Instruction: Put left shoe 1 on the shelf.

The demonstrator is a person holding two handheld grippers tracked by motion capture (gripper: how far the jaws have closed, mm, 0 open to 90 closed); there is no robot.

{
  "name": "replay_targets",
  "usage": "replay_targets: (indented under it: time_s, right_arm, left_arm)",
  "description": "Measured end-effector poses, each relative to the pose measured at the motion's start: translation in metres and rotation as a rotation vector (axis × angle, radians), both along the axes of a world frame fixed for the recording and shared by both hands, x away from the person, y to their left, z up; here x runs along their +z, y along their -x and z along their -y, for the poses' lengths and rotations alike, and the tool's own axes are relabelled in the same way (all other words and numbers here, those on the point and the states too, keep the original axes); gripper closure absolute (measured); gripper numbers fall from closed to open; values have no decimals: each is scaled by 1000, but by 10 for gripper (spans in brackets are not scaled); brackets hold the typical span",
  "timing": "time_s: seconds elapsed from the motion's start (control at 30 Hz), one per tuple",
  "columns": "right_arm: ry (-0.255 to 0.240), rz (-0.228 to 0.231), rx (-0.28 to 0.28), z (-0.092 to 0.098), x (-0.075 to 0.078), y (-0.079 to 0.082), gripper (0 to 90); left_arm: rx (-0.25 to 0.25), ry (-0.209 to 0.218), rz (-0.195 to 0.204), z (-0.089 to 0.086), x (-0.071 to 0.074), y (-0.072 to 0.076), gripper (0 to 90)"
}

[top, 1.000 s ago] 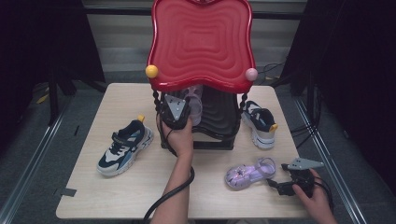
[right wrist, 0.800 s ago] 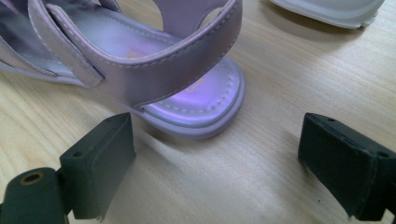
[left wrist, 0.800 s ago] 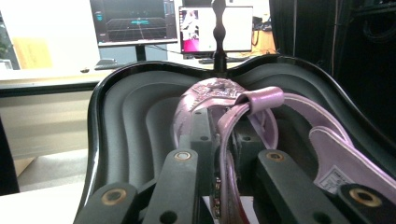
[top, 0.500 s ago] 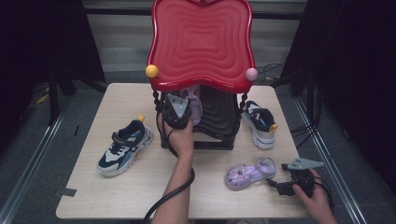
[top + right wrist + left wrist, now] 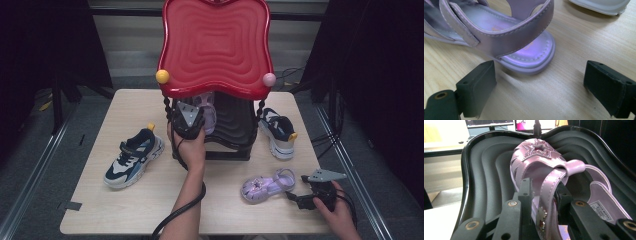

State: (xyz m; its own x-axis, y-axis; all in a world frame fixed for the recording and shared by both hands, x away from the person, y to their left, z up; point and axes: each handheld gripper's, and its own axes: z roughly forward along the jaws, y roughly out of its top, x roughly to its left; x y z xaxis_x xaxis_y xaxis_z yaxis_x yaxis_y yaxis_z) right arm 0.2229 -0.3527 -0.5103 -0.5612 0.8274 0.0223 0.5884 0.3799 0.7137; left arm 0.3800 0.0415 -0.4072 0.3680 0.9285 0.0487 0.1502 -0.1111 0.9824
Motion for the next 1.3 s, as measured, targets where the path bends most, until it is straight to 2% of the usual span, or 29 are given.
replay_targets:
  time_s: [0.2,0.27,0.53,0.8,0.87,0.93,1.0,1.03,1.13,1.2,1.3]
  right_arm:
    - [0,0,0,0,0,0,100]
    - [0,1,0,0,0,0,100]
    - [1,1,1,0,0,0,100]
    - [0,1,0,0,0,0,100]
    - [0,1,0,0,0,0,100]
    - [0,1,0,0,0,0,100]
    - [0,1,0,0,0,0,100]
    - [1,1,0,0,0,0,100]
    - [1,1,0,0,0,0,100]
    - [1,1,0,0,0,0,100]
    - [0,0,0,0,0,0,100]
  left_arm:
    - [-29,-32,-13,-3,4,6,687]
    - [-35,-33,-7,-6,6,9,671]
    - [-84,-36,-37,-14,12,19,648]
    - [-132,-42,-92,-25,12,26,628]
    - [-139,-20,-90,-27,12,29,619]
    - [-165,-41,-98,-30,15,31,612]
    - [-174,-46,-104,-30,17,33,595]
    - [-185,-31,-122,-30,19,34,582]
    - [-219,-44,-141,-32,23,37,549]
    - [-236,-36,-161,-33,23,39,538]
    - [-248,-53,-167,-35,24,42,521]
